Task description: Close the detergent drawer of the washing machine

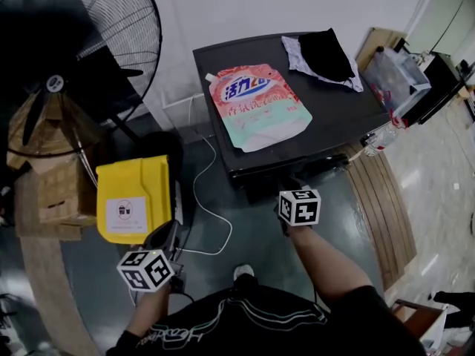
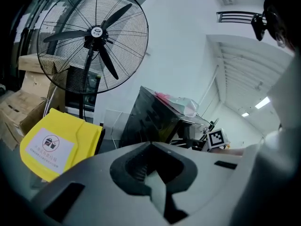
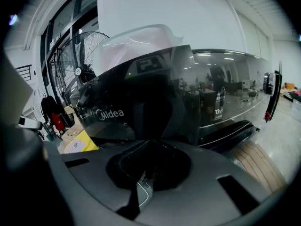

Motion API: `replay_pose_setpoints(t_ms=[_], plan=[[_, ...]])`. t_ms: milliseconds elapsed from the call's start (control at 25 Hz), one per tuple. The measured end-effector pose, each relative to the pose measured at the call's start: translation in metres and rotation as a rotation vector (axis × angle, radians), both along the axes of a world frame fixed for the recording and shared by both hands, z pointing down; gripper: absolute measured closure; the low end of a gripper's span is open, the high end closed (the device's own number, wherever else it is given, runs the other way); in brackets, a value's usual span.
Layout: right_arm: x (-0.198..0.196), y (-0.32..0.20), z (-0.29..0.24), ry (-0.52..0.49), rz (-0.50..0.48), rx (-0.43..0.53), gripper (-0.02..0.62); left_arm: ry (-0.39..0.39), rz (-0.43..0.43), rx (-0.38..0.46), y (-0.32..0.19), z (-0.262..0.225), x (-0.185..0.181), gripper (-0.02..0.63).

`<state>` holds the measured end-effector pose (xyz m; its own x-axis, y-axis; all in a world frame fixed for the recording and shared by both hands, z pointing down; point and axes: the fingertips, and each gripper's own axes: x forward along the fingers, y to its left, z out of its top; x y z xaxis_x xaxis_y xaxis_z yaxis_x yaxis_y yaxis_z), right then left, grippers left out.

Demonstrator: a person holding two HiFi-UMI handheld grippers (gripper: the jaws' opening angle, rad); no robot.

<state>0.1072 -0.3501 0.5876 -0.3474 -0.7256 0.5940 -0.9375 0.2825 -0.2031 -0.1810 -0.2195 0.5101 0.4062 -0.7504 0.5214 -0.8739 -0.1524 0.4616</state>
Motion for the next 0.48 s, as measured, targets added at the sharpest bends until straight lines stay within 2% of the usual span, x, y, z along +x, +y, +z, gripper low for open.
replay_pose_setpoints(t_ms=[200, 480], plan=[[-0.002, -0.001, 0.0, 0.007, -0.009, -0.01, 0.571, 0.009, -0.003, -0.019, 0.013, 0.009, 0.003, 0.578], [0.001, 0.004, -0.002, -0.033, 0.004, 0.06, 0.571, 0.013, 0.013, -0.014, 0.024, 0.012, 0.008, 0.578]])
